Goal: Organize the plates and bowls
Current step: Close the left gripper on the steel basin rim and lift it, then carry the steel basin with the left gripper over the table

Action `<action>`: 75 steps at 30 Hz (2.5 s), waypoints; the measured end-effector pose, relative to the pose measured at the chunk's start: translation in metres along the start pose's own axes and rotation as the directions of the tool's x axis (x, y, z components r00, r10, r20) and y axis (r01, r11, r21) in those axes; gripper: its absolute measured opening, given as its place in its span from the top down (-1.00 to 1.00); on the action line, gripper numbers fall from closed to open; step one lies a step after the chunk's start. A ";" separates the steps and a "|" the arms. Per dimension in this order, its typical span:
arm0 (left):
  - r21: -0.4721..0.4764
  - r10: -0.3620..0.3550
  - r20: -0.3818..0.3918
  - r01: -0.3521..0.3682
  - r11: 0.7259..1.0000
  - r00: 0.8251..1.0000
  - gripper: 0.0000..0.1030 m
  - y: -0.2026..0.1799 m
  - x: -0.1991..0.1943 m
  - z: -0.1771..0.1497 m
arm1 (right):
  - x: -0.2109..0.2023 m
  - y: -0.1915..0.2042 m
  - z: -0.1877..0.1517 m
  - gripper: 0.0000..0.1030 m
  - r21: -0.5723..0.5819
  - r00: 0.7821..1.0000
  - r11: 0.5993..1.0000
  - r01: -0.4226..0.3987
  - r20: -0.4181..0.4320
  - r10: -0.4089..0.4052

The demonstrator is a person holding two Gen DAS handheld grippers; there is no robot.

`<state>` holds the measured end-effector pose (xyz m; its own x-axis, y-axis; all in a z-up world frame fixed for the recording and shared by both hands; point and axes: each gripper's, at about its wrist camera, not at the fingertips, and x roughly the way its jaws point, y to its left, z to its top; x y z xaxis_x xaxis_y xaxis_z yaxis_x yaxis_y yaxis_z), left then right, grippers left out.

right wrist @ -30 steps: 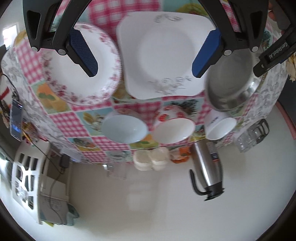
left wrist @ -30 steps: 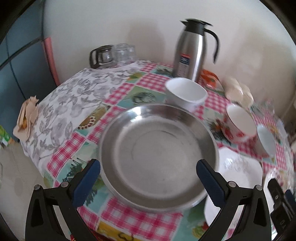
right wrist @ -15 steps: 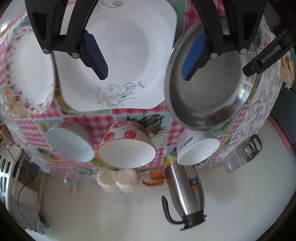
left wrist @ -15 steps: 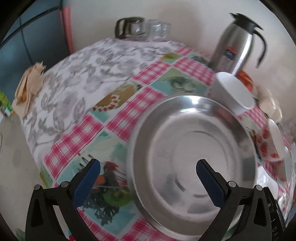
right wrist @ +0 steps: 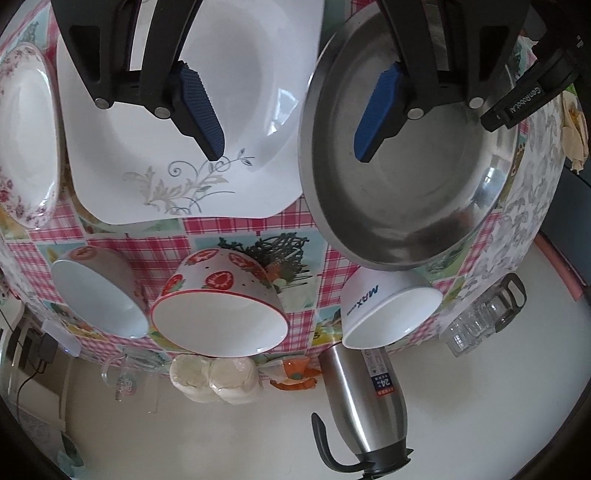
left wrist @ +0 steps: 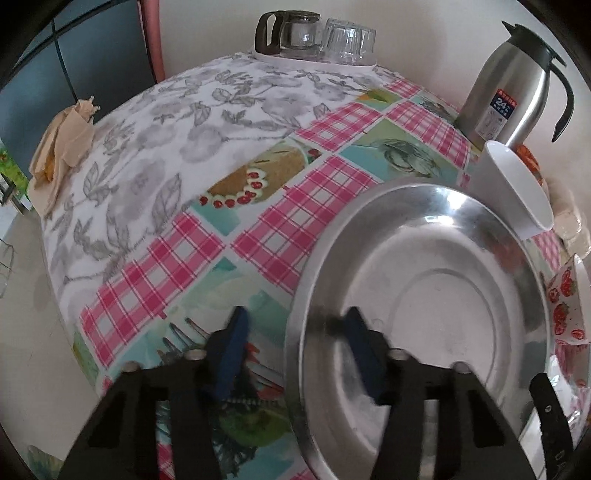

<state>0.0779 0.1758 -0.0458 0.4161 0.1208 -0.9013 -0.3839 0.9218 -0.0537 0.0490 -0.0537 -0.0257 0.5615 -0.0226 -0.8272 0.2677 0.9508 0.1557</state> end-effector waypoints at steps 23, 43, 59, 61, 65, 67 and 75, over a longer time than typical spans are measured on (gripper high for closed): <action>-0.125 0.013 0.014 -0.011 0.992 1.000 0.49 0.043 0.001 0.002 | -0.003 0.038 -0.007 -0.07 -0.134 0.997 0.988 -0.071 0.026 0.075; -0.073 0.046 0.036 -0.043 0.996 0.998 0.48 0.037 -0.002 0.000 | 0.010 0.053 -0.023 0.54 -0.193 0.985 0.966 -0.170 -0.068 0.160; 0.030 0.073 0.111 -0.077 0.997 0.991 0.51 0.011 -0.026 -0.009 | -0.025 0.038 -0.011 0.57 -0.207 0.984 0.963 -0.171 0.019 0.178; 0.035 0.070 0.114 -0.075 0.997 0.991 0.51 0.009 -0.027 -0.010 | -0.027 0.035 -0.010 0.57 -0.203 0.983 0.964 -0.174 0.022 0.182; 0.048 0.074 0.138 -0.082 0.995 0.988 0.51 0.003 -0.035 -0.012 | -0.034 0.033 -0.009 0.57 -0.214 0.982 0.962 -0.171 0.037 0.183; 0.046 0.068 0.135 -0.075 0.996 0.989 0.51 0.003 -0.035 -0.014 | -0.037 0.030 -0.008 0.57 -0.210 0.980 0.961 -0.179 0.043 0.192; 0.051 0.046 0.151 -0.055 0.997 0.987 0.50 -0.007 -0.045 -0.019 | -0.047 0.019 -0.005 0.56 -0.203 0.977 0.961 -0.188 0.062 0.204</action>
<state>0.0463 0.1566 -0.0125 0.5177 0.2177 -0.8274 -0.3636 0.9314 0.0176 0.0237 -0.0330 0.0137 0.6517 0.1529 -0.7429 -0.0072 0.9807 0.1955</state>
